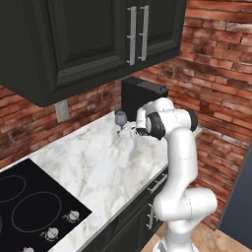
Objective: Retrieve the wine glasses from the counter and place one next to each plate.
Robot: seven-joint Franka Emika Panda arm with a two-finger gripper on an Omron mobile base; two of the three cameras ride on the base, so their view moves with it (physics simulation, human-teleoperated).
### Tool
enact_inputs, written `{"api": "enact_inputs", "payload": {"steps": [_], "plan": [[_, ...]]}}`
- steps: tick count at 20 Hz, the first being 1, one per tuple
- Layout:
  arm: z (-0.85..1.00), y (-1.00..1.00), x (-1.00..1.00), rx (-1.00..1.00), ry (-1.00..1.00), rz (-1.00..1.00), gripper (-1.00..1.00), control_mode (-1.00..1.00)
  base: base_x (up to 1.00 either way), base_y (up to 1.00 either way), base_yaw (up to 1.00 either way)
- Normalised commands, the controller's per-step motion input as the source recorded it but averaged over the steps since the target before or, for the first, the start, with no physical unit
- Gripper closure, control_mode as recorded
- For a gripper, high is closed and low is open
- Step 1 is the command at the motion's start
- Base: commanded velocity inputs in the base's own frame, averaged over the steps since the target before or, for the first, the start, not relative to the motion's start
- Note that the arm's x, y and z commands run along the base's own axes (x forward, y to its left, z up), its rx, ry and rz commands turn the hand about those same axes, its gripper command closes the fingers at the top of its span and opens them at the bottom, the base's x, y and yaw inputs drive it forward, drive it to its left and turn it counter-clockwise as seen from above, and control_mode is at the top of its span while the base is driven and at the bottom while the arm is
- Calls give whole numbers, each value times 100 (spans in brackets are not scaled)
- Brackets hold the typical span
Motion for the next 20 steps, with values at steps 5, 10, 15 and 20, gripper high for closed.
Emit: {"api": "enact_inputs", "payload": {"steps": [5, 10, 15, 20], "plan": [[6, 0, -53, 0, -12, 0, 100, -100, 0, 0, 0], [17, -1, -72, 1, -15, 0, 100, -100, 0, 0, 0], [36, -19, -85, 5, -12, 0, 100, -100, 0, 0, 0], [54, -36, -87, 2, -2, 0, 100, -100, 0, 0, 0]]}}
